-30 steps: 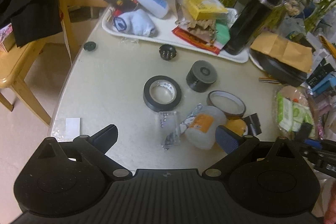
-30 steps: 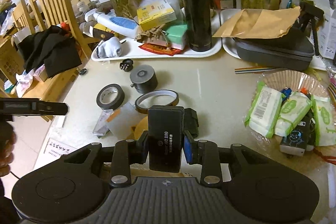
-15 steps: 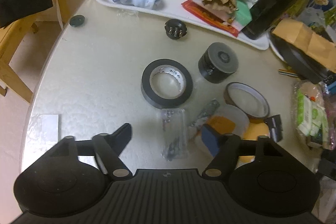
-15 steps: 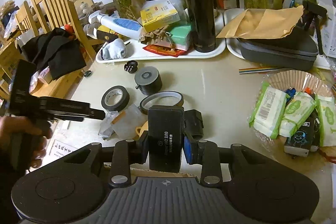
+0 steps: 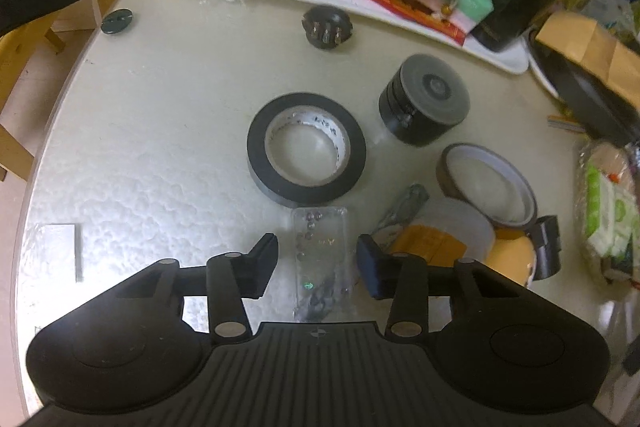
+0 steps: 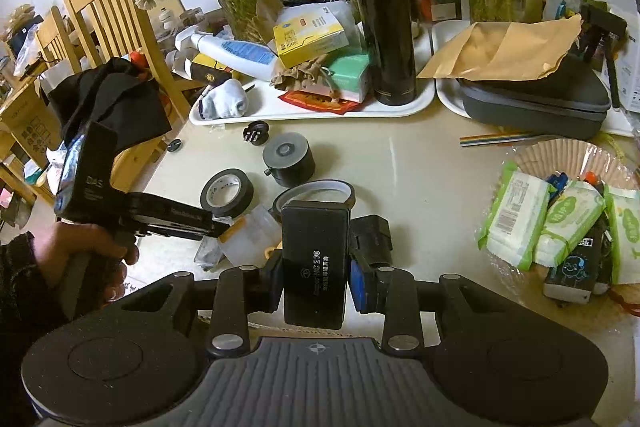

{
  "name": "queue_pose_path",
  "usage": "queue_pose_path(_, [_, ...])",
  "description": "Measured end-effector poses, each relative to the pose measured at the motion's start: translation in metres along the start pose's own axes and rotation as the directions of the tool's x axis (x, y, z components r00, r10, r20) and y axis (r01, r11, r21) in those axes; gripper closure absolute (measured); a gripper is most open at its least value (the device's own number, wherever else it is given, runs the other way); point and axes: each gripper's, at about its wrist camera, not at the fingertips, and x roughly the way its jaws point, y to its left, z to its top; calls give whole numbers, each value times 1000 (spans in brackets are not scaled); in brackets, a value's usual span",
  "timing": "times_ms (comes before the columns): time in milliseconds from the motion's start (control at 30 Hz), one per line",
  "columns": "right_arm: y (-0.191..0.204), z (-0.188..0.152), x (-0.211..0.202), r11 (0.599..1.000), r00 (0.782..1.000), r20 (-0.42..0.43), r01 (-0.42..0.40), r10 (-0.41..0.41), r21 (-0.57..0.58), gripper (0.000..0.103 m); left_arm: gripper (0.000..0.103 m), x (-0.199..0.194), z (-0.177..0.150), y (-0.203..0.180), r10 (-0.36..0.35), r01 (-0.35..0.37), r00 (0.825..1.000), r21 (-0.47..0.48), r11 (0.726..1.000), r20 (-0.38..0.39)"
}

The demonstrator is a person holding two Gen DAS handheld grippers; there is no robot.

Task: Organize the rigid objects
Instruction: 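Close the left tool on the clear plastic compartment box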

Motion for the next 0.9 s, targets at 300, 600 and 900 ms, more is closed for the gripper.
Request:
queue_pose_path(300, [-1, -1, 1, 1000, 1000, -15, 8, -8, -1, 67, 70, -1, -4, -8, 34, -34, 999, 43, 998, 17])
queue_pose_path(600, [-2, -6, 8, 999, 998, -59, 37, -37, -9, 67, 70, -23, -7, -8, 52, -54, 997, 36, 998, 52])
queue_pose_path(900, [-1, -6, 11, 999, 997, -72, 33, -33, -2, 67, 70, -64, -18, -15, 29, -37, 991, 58, 998, 134])
